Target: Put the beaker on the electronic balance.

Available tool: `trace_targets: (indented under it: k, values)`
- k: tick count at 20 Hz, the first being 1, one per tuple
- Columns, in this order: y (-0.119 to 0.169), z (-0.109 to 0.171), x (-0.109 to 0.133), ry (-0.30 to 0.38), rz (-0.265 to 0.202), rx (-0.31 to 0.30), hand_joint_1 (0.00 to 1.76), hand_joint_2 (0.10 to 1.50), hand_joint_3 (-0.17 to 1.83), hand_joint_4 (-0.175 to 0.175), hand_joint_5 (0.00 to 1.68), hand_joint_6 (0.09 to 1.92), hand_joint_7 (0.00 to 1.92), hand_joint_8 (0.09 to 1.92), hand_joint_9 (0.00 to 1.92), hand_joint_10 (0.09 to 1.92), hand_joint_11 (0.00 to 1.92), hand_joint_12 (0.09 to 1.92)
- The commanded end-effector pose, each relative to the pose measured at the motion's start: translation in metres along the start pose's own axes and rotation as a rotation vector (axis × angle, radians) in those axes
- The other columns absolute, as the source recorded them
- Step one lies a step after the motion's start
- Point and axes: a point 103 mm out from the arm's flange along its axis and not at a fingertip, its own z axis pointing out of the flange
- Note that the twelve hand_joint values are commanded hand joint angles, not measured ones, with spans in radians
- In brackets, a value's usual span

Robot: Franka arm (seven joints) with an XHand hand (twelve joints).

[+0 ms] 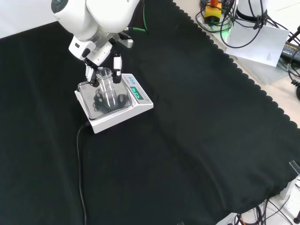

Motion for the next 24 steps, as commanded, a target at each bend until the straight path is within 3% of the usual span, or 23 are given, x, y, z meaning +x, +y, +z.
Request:
trace_targets:
  k: [1, 7, 9, 11, 13, 17, 21, 24]
  values:
    - [-0.004, -0.004, -0.002, -0.037, 0.025, -0.016, 0.64, 0.84, -0.17, -0.080, 0.30, 0.83, 0.57, 0.85, 0.94, 0.53, 1.32, 0.83]
    - [-0.005, -0.002, -0.006, -0.014, 0.054, 0.063, 0.50, 0.78, -0.15, -0.035, 0.12, 0.48, 0.18, 0.78, 0.37, 0.84, 0.85, 1.19]
    - [-0.005, -0.003, -0.008, 0.011, 0.065, 0.099, 0.42, 0.74, -0.13, -0.014, 0.04, 0.26, 0.05, 0.58, 0.12, 0.86, 0.62, 1.31]
    - [-0.008, -0.006, -0.009, 0.023, 0.066, 0.112, 0.36, 0.70, -0.11, 0.014, 0.01, 0.09, 0.01, 0.19, 0.03, 0.36, 0.29, 1.42]
    - [-0.012, -0.011, -0.009, 0.022, 0.065, 0.124, 0.35, 0.68, -0.08, 0.033, 0.00, 0.09, 0.00, 0.09, 0.01, 0.09, 0.08, 1.43]
    - [-0.035, -0.034, -0.013, 0.001, 0.056, 0.097, 0.32, 0.67, -0.06, 0.031, 0.00, 0.09, 0.00, 0.09, 0.00, 0.09, 0.00, 1.37]
    - [-0.077, -0.061, -0.015, -0.058, 0.045, 0.036, 0.31, 0.69, -0.04, 0.020, 0.00, 0.09, 0.00, 0.09, 0.06, 0.09, 0.00, 1.39]
    - [-0.114, -0.075, -0.018, -0.116, 0.051, -0.005, 0.30, 0.67, -0.01, 0.016, 0.00, 0.09, 0.03, 0.09, 0.01, 0.36, 0.00, 1.44]
